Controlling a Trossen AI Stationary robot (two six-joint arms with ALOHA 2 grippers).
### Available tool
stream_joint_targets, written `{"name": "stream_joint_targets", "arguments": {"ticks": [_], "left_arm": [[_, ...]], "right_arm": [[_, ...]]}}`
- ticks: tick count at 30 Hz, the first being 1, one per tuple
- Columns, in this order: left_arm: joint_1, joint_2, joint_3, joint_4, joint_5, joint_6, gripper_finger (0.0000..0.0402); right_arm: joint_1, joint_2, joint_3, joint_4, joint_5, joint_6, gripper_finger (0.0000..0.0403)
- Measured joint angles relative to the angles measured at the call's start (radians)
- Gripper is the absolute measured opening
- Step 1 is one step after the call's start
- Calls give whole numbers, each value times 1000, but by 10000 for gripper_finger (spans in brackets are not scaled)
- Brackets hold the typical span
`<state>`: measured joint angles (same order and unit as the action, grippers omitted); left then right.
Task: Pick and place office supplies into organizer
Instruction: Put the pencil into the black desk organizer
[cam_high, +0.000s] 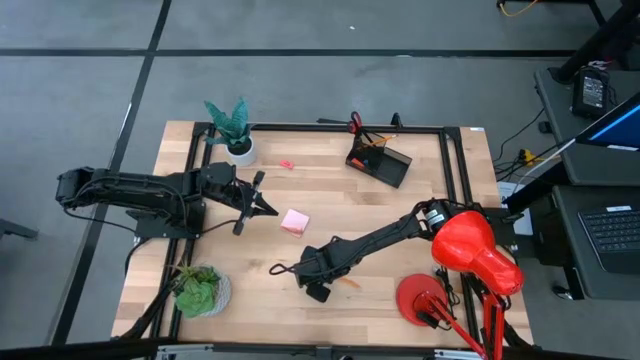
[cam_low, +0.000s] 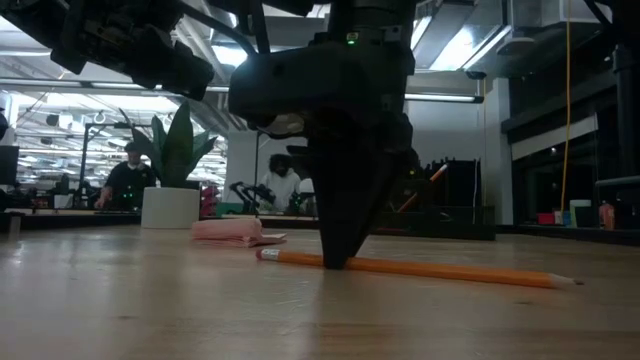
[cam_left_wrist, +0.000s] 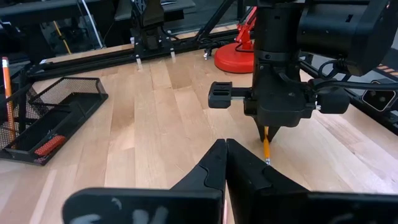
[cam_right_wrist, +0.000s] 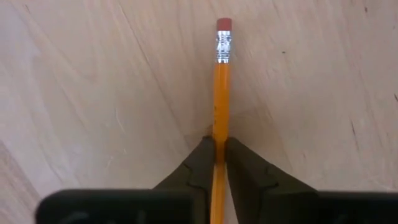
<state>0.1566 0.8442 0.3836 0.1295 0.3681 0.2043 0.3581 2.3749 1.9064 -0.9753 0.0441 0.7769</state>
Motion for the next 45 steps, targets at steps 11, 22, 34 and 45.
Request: {"name": "stream_joint_targets", "arguments": {"ticks": [11,22,34,45], "left_arm": [[0,0,0,0,0,0,3],[0,0,0,0,0,0,2],[0,0,0,0,0,27,2],[0,0,0,-3,0,30,3]], "right_arm": [[1,0,0,-1,4,-4,19],[1,1,14,-30,6,-26,14],[4,10,59,-64,40,-81,13],[20,-34,61,-72,74,-82,7]]}}
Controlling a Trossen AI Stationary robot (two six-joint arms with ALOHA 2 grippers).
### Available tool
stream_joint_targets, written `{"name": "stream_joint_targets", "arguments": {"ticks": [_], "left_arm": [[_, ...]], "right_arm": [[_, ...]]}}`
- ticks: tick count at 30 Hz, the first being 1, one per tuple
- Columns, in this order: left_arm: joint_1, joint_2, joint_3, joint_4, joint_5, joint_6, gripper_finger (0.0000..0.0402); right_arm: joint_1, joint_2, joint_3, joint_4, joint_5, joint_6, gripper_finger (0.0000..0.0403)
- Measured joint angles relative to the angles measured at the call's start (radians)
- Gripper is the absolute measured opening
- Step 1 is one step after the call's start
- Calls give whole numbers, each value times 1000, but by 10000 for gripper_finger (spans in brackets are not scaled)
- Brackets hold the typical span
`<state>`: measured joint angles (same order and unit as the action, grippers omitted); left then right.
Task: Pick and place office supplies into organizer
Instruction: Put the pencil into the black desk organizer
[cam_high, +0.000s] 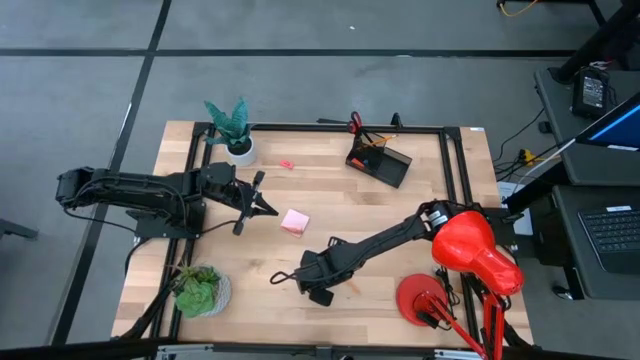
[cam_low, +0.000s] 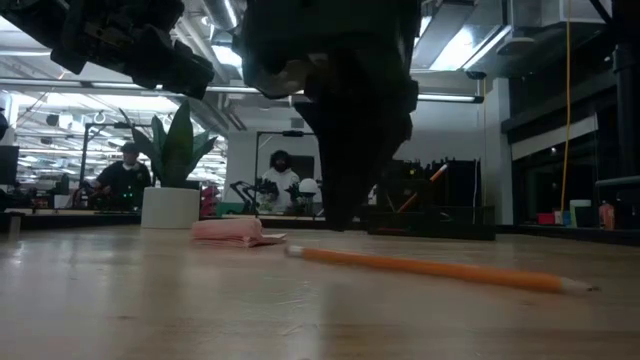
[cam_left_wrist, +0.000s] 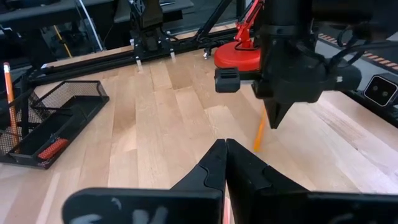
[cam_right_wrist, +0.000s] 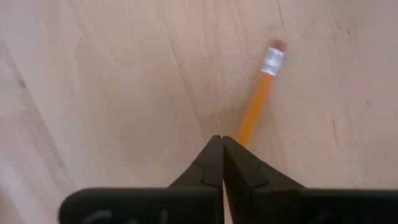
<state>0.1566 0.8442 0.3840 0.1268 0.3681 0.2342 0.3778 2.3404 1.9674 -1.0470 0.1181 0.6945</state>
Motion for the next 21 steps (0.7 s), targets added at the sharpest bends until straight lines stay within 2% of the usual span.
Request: {"name": "stream_joint_targets", "arguments": {"ticks": [8,21], "left_arm": [[0,0,0,-3,0,-4,3],[0,0,0,-6,0,-4,2]], "right_arm": [[-1,-4,0,-4,1,3,7],[-9,-7,1,-184,6,37,69]]}}
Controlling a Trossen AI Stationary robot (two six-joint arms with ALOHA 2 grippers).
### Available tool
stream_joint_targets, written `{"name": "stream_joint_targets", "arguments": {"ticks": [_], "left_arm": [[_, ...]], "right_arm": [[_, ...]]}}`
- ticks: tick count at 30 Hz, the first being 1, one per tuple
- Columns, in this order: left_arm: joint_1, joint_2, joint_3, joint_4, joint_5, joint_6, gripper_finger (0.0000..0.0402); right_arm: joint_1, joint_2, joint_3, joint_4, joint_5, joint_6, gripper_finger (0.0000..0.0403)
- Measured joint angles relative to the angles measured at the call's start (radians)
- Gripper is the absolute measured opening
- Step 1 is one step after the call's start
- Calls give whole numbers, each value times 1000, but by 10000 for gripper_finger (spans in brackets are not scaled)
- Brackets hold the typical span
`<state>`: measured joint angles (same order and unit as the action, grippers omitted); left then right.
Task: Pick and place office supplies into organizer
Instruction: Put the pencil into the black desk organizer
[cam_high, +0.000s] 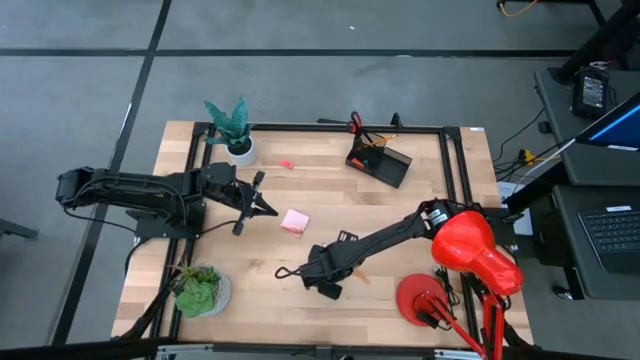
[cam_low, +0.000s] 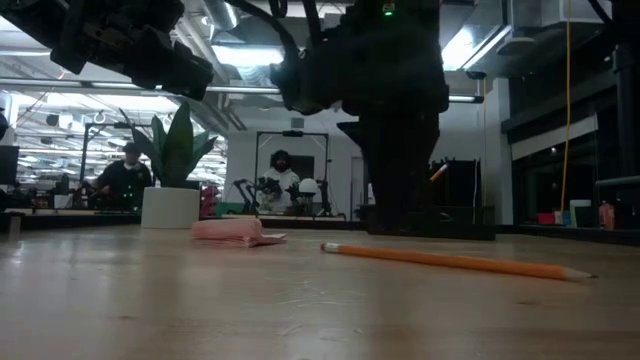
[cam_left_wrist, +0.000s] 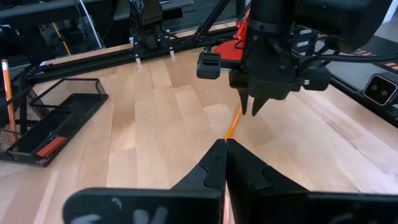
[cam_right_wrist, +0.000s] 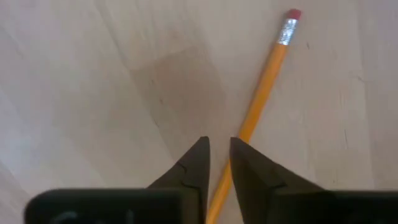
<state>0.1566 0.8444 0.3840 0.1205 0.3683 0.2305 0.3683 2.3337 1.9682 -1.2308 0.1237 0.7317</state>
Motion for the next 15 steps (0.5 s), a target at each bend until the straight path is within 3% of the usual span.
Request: {"name": "stream_joint_targets", "arguments": {"ticks": [15], "left_arm": [[0,0,0,-13,0,0,3]], "right_arm": [[-23,-82,1,-81,81,-12,173]]}}
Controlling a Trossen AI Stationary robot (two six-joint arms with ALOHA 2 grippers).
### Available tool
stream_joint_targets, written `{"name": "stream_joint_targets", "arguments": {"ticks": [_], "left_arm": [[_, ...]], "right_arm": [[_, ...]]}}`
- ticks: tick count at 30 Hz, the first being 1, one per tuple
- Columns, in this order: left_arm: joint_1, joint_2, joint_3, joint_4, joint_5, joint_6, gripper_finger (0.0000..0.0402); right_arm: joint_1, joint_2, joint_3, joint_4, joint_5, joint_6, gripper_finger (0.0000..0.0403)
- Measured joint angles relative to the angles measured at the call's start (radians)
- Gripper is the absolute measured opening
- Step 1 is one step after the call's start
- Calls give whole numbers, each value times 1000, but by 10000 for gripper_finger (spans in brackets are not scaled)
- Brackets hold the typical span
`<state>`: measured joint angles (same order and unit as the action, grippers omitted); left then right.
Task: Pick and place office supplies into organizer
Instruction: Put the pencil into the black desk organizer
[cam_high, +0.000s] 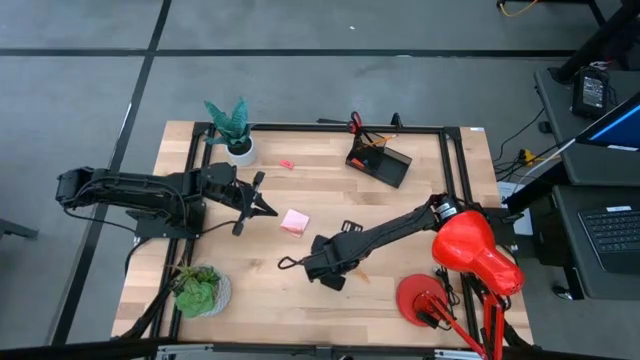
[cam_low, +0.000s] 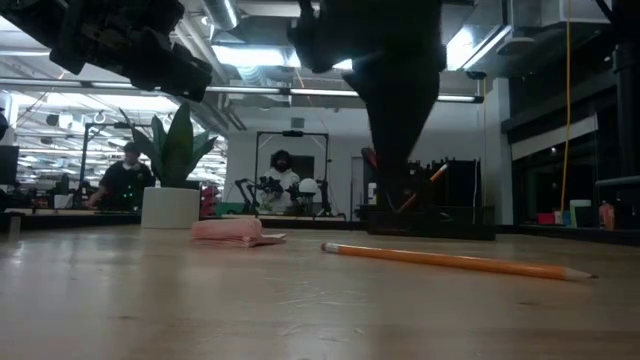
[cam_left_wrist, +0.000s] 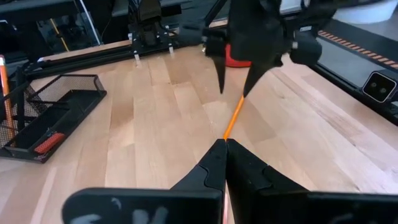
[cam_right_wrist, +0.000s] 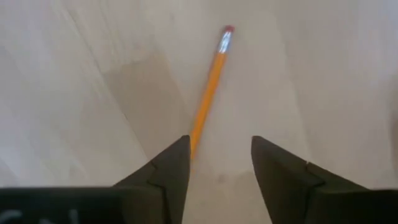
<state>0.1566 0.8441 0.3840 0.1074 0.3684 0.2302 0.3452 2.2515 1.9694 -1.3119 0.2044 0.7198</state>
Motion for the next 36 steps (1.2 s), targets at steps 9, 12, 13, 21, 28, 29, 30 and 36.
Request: {"name": "stream_joint_targets", "arguments": {"ticks": [9,12,13,21,28,29,30,36], "left_arm": [[0,0,0,-12,14,-24,3],[-1,0,0,-42,16,-26,1],[-1,0,0,-50,16,-26,2],[-1,0,0,-56,16,-17,1],[-2,0,0,-56,15,-34,2],[-2,0,0,-57,15,-34,1],[-3,0,0,-57,15,-34,2],[-5,0,0,-57,14,-34,2]], "right_arm": [[-37,-132,-233,197,17,-3,179],[-36,-235,-385,300,11,99,179],[-36,-272,-429,348,11,137,179],[-35,-342,-544,523,-66,248,176],[-39,-291,-526,508,-146,249,157],[-39,-291,-526,503,-150,252,156],[-38,-291,-526,506,-150,261,155],[-19,-285,-526,508,-147,298,149]]}}
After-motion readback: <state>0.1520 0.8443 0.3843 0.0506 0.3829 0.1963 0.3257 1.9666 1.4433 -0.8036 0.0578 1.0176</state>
